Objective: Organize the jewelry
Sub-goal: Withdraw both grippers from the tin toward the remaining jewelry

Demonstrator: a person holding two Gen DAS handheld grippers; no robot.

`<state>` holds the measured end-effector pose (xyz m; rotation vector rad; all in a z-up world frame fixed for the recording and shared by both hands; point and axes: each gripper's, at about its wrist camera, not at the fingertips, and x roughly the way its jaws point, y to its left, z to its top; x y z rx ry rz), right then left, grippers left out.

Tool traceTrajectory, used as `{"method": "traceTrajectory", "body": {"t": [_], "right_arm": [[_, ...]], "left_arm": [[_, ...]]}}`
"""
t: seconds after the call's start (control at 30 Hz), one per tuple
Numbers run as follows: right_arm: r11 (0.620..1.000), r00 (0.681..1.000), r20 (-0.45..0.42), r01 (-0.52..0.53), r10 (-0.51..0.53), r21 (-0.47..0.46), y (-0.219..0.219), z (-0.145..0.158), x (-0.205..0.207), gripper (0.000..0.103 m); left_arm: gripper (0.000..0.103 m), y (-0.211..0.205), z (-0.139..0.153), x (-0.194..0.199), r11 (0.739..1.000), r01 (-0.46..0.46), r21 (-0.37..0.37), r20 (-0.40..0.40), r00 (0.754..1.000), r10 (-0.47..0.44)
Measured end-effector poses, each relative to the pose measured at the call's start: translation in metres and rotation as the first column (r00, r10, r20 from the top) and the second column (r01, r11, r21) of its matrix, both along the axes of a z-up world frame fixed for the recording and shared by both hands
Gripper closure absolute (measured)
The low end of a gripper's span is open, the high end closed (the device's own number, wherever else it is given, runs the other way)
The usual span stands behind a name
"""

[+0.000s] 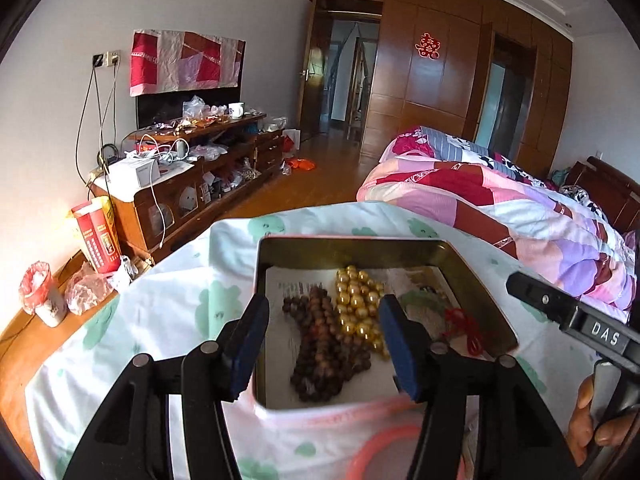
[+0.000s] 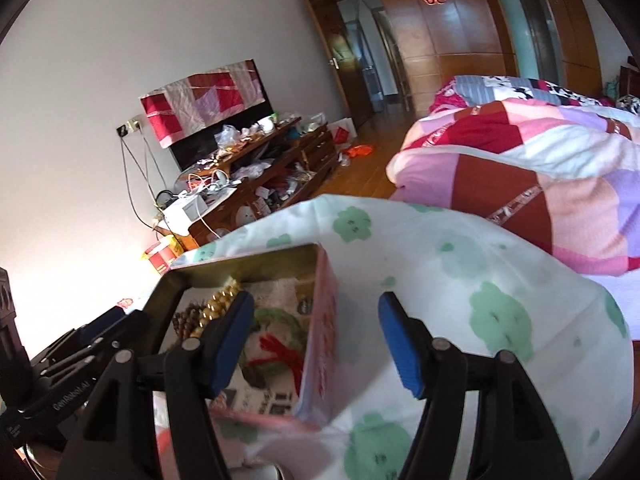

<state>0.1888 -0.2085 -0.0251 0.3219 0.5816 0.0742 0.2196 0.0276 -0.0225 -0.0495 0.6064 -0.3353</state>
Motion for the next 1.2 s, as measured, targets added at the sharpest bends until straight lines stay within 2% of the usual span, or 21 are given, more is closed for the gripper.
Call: {"method": "traceTrajectory", "body": {"t": [0.23, 0.37, 0.7, 0.87, 1.07, 1.2], "right_arm": [[1.000, 0.999, -0.033, 0.010, -0.010, -0.012, 0.004, -0.007, -0.026, 0.035], [1.000, 0.999, -0.050, 0.016, -0.017, -0.011, 0.005, -0.012, -0.036, 0.035], [0.999, 0.996, -0.090, 0.011, -0.007, 0.037, -0.001, -0.019, -0.067, 0.035], [1.000, 0.994, -0.104, -0.008, 0.009, 0.009, 0.005, -0.021, -0.080, 0.035], [1.000, 0.994, -0.108, -0.030, 0.029, -0.008, 0.010, -0.022, -0.094, 0.035], [0.999, 0.993, -0.110, -0.035, 0.033, -0.011, 0.010, -0.022, -0.099, 0.035]], "left_arm": [[0.045, 0.008, -0.003, -0.024, 1.000, 0.006, -0.022, -0.010, 1.000, -0.006], [0.045, 0.015, -0.007, -0.035, 0.999, 0.001, -0.041, -0.045, 0.999, -0.003], [0.045, 0.023, -0.013, -0.072, 0.999, 0.038, 0.009, -0.065, 0.997, -0.037], [0.045, 0.034, -0.016, -0.084, 0.998, 0.053, -0.014, -0.099, 0.994, -0.054], [0.045, 0.041, -0.020, -0.108, 0.994, 0.095, 0.050, -0.099, 0.991, -0.090], [0.045, 0.038, -0.024, -0.130, 0.980, 0.177, 0.089, -0.121, 0.979, -0.166]]}}
